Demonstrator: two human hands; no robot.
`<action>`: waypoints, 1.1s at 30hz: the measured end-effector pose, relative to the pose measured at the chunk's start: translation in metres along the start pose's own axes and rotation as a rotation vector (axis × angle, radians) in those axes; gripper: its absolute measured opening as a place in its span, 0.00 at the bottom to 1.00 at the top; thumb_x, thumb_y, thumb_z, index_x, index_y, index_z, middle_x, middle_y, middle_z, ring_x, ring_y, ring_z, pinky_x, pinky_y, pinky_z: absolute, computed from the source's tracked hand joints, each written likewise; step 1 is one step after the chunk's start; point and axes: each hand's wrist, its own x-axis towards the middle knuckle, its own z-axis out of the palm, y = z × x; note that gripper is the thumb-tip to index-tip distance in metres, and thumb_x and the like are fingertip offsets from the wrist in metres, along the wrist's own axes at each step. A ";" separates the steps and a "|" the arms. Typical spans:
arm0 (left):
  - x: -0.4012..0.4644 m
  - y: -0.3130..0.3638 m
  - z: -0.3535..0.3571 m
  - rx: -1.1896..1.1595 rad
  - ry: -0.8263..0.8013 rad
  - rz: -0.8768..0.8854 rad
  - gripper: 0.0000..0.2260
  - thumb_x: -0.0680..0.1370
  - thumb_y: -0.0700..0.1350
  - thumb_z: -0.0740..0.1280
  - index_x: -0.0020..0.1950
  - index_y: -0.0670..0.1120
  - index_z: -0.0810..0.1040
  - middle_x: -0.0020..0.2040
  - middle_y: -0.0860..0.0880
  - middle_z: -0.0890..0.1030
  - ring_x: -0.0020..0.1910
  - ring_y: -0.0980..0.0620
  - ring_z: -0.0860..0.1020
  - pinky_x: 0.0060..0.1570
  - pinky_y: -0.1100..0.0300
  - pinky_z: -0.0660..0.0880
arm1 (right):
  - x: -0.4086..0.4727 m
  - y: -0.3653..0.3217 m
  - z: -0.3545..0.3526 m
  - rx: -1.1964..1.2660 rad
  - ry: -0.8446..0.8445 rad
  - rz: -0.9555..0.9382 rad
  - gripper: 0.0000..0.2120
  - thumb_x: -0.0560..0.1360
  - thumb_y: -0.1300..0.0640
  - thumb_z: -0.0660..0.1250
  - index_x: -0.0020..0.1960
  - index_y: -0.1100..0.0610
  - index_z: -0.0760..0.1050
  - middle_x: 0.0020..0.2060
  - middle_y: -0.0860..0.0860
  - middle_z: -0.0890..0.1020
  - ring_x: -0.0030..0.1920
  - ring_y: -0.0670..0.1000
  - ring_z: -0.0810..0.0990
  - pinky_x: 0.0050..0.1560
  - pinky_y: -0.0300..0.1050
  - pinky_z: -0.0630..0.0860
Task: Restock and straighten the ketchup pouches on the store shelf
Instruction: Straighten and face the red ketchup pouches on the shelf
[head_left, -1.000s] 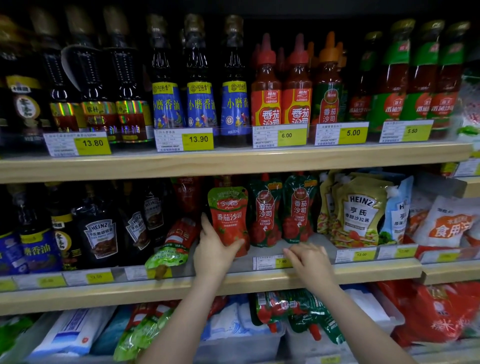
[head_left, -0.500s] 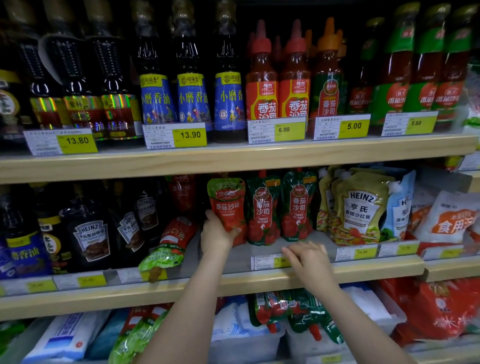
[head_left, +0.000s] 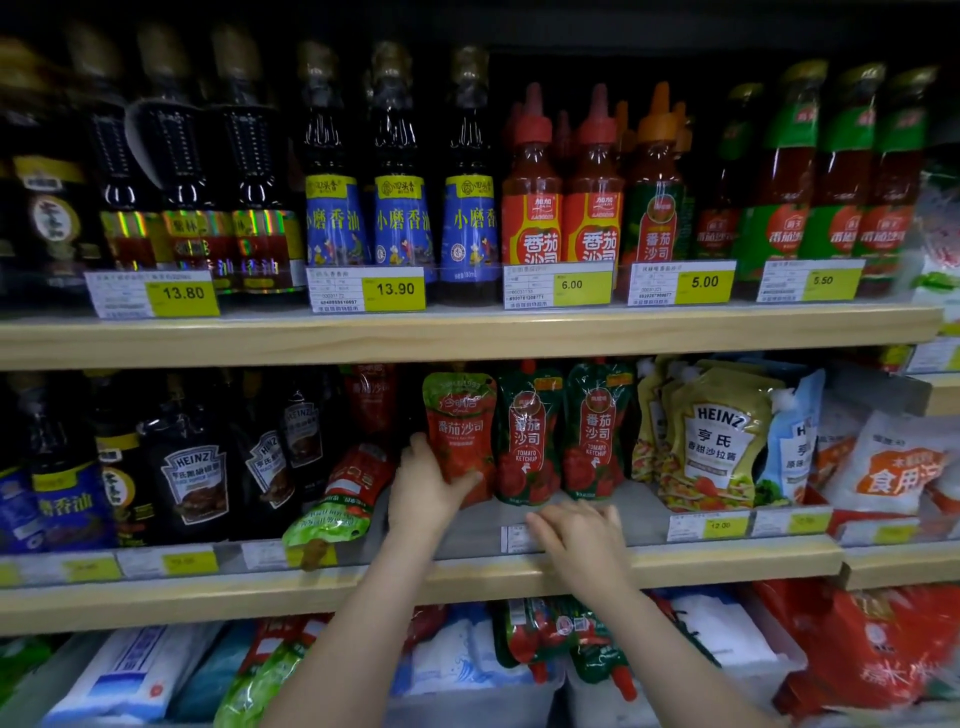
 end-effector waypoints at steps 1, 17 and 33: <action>-0.005 -0.005 -0.012 0.047 0.026 0.102 0.30 0.68 0.53 0.74 0.63 0.42 0.68 0.57 0.42 0.75 0.54 0.42 0.76 0.48 0.51 0.75 | 0.000 0.000 0.000 -0.008 0.010 0.000 0.15 0.78 0.44 0.54 0.49 0.47 0.78 0.45 0.43 0.81 0.49 0.47 0.75 0.45 0.44 0.53; -0.049 -0.109 -0.101 0.239 -0.074 0.415 0.22 0.72 0.40 0.73 0.65 0.43 0.75 0.68 0.42 0.72 0.66 0.44 0.71 0.66 0.51 0.68 | -0.006 -0.002 0.002 -0.008 0.086 0.024 0.11 0.77 0.49 0.61 0.45 0.51 0.81 0.42 0.47 0.83 0.45 0.51 0.76 0.42 0.44 0.51; -0.008 -0.039 -0.134 -0.098 0.151 0.368 0.05 0.71 0.44 0.73 0.44 0.45 0.81 0.37 0.55 0.81 0.37 0.63 0.78 0.36 0.71 0.72 | -0.006 -0.001 0.002 -0.009 0.079 0.027 0.10 0.76 0.48 0.61 0.45 0.50 0.80 0.41 0.45 0.82 0.45 0.49 0.76 0.43 0.43 0.52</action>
